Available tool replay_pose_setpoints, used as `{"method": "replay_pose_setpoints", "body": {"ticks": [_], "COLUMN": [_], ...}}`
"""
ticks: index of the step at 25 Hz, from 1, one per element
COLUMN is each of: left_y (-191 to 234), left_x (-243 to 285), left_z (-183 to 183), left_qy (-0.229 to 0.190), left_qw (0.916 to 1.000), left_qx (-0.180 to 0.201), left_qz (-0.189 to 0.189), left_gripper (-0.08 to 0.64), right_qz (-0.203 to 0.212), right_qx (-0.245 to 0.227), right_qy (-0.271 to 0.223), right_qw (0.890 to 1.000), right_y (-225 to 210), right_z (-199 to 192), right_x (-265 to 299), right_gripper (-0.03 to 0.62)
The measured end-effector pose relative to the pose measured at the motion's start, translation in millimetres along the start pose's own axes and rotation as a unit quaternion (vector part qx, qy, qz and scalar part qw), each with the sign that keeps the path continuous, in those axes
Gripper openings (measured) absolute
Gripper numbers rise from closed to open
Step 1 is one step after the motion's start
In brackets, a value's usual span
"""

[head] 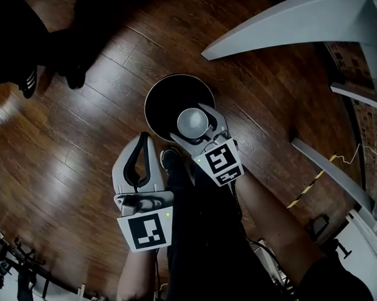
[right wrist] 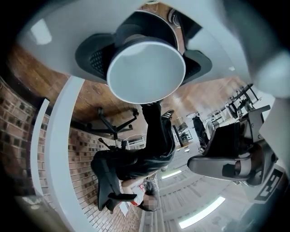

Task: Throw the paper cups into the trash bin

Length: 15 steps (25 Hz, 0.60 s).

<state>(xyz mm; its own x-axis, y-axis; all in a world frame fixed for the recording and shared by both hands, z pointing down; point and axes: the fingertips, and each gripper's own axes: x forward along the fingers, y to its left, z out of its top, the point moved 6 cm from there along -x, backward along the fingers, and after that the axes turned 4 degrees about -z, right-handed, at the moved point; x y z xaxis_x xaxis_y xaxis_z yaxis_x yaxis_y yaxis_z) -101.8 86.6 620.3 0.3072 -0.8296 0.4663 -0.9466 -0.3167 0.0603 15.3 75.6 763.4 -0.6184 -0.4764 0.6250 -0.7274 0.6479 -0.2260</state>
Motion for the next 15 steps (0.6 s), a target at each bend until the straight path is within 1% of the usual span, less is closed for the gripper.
{"method": "replay_pose_setpoints", "body": {"ticks": [5, 7, 9, 11, 15], "left_y": [0, -1, -1, 0, 2], "left_x": [-1, -1, 2, 7, 10], "left_z": [-6, -10, -18, -32, -53], "left_qy": [0.005, 0.006, 0.011, 0.025, 0.044], "left_qw": [1.0000, 1.0000, 0.9999, 0.9996, 0.9988], "left_qx": [-0.002, 0.000, 0.006, 0.010, -0.010], "left_qz": [-0.001, -0.001, -0.001, 0.004, 0.018], "left_gripper": [0.005, 0.005, 0.005, 0.005, 0.005], "right_qz": [-0.001, 0.002, 0.004, 0.003, -0.002], "right_qx": [0.006, 0.008, 0.009, 0.008, 0.013], "right_qy": [0.014, 0.017, 0.019, 0.022, 0.013], "right_qw": [1.000, 1.000, 1.000, 1.000, 1.000], "right_y": [0, 1, 2, 2, 1], "right_z": [-11, -14, -17, -21, -22], "right_x": [4, 5, 6, 9, 9], "right_gripper": [0.404, 0.414, 0.422, 0.424, 0.423]}}
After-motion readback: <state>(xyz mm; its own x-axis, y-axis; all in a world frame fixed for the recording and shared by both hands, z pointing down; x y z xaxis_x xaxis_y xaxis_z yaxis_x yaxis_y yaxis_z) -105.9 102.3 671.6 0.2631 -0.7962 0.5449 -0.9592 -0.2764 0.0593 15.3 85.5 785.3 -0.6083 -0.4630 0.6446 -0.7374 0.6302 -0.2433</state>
